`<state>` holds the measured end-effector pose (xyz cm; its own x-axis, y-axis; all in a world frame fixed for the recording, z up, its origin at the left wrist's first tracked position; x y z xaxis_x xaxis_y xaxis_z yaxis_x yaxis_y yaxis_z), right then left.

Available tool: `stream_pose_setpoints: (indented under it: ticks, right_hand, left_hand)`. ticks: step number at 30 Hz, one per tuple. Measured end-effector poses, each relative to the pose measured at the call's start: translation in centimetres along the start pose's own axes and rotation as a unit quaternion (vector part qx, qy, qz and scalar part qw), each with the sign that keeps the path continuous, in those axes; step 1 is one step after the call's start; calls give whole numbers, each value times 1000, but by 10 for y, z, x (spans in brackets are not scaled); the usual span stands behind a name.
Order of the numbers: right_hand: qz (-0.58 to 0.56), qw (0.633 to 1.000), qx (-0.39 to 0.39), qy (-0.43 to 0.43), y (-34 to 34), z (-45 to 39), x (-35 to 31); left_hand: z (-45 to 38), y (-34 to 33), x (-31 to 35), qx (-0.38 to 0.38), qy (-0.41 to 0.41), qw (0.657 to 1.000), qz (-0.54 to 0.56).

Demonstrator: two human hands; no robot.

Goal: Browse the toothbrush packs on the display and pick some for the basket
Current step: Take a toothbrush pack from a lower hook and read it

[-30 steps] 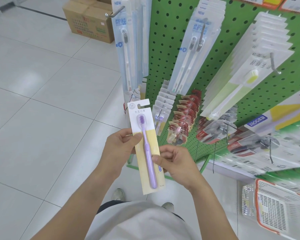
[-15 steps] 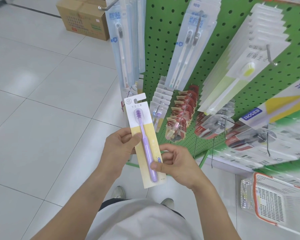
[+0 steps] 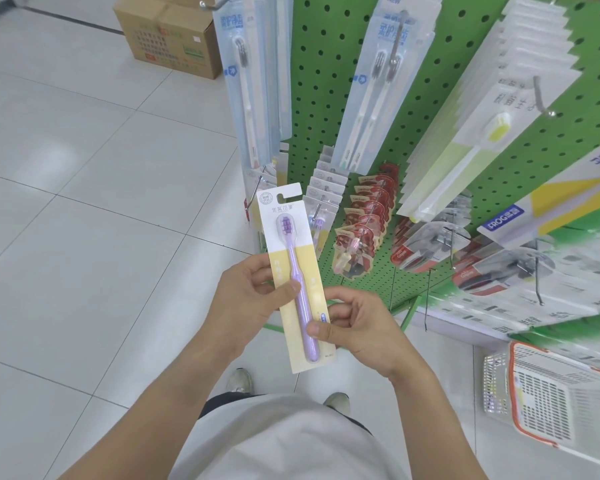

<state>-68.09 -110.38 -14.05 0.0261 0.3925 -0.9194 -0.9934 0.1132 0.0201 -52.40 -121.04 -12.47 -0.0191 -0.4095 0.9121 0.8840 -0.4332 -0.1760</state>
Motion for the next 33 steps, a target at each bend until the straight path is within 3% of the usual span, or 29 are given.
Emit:
stream_pose_setpoints:
  ticks: [20,26,30,33]
  right_hand:
    - [92,994,33,39,3,7,2]
    - [165,983,75,34,4,2,-3]
    - [201,972,106,51,-1,2,-11]
    - [219,963,135,80,-8,-1,-15]
  left_hand:
    - [-1,-12,-11,54,8,999,5]
    - [-2,-11,-16,63,9,998,-13]
    - [-1,-12,-11,107,-51,989,-88]
    - [-1,-16,-2,114,-79,987,-80]
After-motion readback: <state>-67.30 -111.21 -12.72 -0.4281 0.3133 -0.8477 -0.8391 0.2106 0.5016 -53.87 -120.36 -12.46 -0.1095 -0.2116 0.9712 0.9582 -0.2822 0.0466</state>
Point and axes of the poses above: each hand's wrist, its own z-axis away from the middle knuckle, its own y-axis out of the back of the hand, x = y × z, the point moved 2 cm from there along -z, towards the middle knuckle, and after that the axes turned 8 degrees about z, right-handed, at the moved point
